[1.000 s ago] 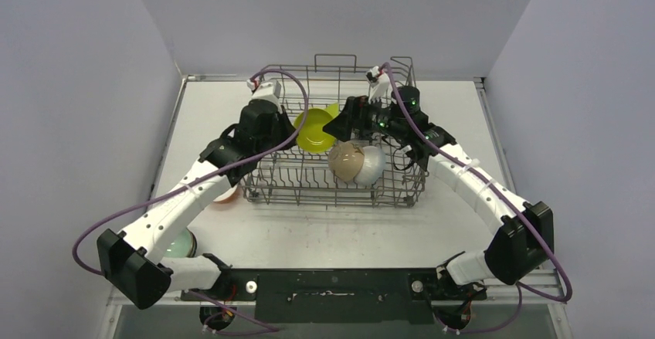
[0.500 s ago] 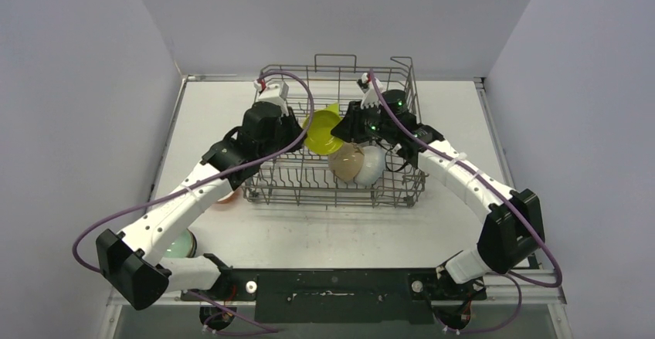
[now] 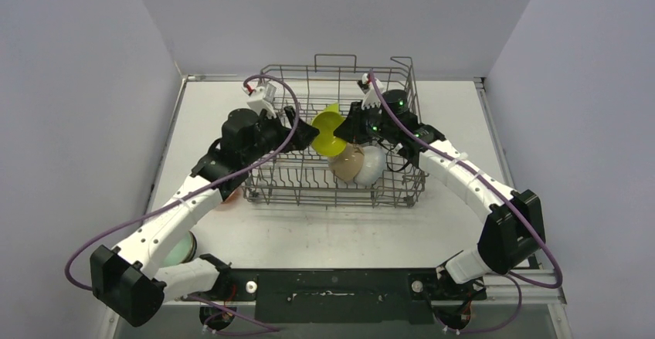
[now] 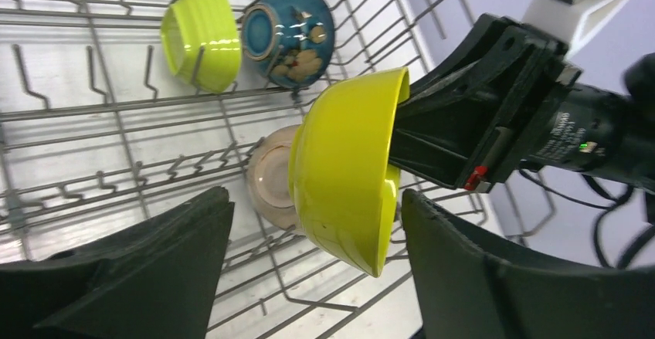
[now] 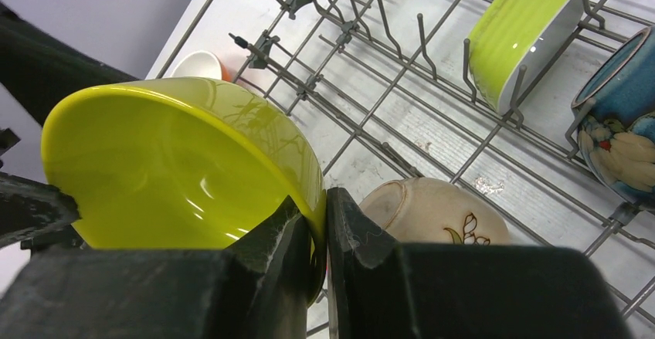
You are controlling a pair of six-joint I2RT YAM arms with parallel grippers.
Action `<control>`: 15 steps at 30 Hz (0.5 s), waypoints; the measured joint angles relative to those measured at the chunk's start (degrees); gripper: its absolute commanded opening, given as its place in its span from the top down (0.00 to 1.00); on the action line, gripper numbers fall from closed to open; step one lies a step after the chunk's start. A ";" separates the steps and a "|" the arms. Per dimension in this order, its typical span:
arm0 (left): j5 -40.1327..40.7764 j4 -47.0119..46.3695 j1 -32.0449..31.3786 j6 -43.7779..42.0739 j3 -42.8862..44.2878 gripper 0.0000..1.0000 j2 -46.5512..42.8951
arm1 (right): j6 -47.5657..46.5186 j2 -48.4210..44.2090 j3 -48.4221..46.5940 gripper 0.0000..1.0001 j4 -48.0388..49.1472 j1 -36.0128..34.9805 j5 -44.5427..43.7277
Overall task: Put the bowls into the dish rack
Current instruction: Place the bowl in the dish rack.
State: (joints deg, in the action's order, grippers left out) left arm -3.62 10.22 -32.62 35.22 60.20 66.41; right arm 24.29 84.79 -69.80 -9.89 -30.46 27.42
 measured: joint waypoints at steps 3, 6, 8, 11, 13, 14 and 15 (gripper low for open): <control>-7.63 -6.45 4.55 4.35 -4.42 0.07 -1.46 | 0.02 0.00 0.00 0.95 0.07 0.15 0.90; -14.21 -13.64 8.41 9.73 -8.87 0.03 -2.32 | 0.20 0.00 0.07 0.95 0.50 0.44 2.56; -18.36 -17.97 10.08 13.51 -11.41 0.03 -2.38 | 0.37 0.00 0.09 0.95 0.90 0.48 3.74; -22.67 -21.03 10.36 16.76 -12.70 0.03 -2.38 | 0.61 0.00 0.17 0.95 1.68 0.48 5.68; -25.07 -23.10 10.27 18.38 -12.90 0.03 -2.36 | 0.90 0.00 0.20 0.95 2.38 0.48 7.06; -26.03 -24.30 10.27 19.08 -13.03 0.04 -2.36 | 1.07 0.00 0.20 0.95 2.82 0.48 7.72; -26.82 -25.18 10.27 19.85 -13.05 0.05 -2.32 | 1.33 0.00 0.20 0.95 3.28 0.48 8.28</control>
State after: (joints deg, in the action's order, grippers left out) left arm -30.44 -14.96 -22.35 55.07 47.16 64.10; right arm 25.63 84.79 -69.60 -6.61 -29.98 35.70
